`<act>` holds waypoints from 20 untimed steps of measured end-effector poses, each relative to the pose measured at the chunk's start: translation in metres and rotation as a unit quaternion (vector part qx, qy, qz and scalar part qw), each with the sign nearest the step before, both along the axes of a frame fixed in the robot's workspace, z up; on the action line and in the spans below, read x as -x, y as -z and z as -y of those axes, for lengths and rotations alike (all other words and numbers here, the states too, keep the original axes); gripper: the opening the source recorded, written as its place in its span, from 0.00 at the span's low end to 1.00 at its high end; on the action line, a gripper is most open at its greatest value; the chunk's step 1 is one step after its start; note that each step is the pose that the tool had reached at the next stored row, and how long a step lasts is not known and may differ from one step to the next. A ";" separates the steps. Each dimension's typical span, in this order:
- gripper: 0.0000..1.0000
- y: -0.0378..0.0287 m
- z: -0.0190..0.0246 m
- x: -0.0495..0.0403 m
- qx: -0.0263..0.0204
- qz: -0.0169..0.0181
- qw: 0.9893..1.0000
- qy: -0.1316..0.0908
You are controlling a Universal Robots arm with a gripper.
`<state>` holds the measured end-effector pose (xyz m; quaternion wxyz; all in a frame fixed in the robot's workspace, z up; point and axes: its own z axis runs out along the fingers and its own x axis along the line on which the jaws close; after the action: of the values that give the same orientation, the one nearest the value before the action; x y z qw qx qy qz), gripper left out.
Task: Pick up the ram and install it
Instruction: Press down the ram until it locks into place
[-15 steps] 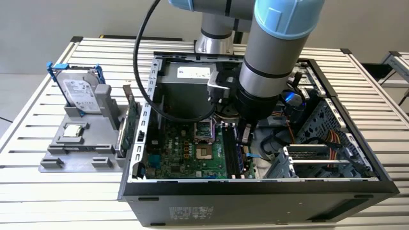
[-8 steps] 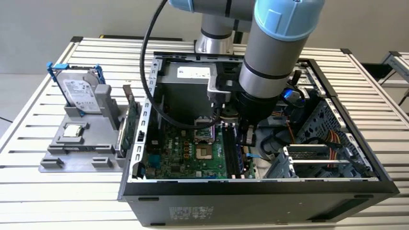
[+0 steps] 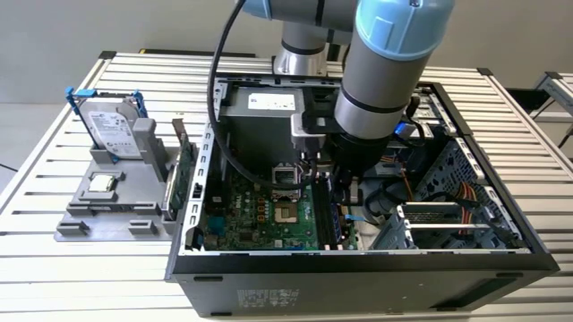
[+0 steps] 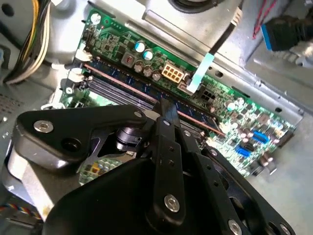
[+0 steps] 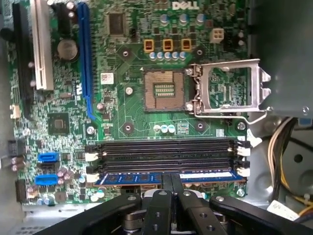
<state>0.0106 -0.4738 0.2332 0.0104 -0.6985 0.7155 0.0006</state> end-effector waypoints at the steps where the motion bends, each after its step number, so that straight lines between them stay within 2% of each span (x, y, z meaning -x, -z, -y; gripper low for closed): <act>1: 0.00 0.0000 -0.0001 0.0000 0.000 0.000 1.000 0.000; 12: 0.00 0.0164 -0.0006 -0.0026 0.001 0.000 1.000 -0.009; 13: 0.00 0.0146 -0.0006 -0.0026 0.002 0.000 1.000 -0.009; 15: 0.00 0.0101 -0.0012 -0.0027 -0.001 0.000 1.000 -0.009; 20: 0.00 -0.0133 -0.0008 -0.0027 0.000 0.000 1.000 -0.009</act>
<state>0.0133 -0.4731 0.2465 0.0105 -0.7049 0.7092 0.0007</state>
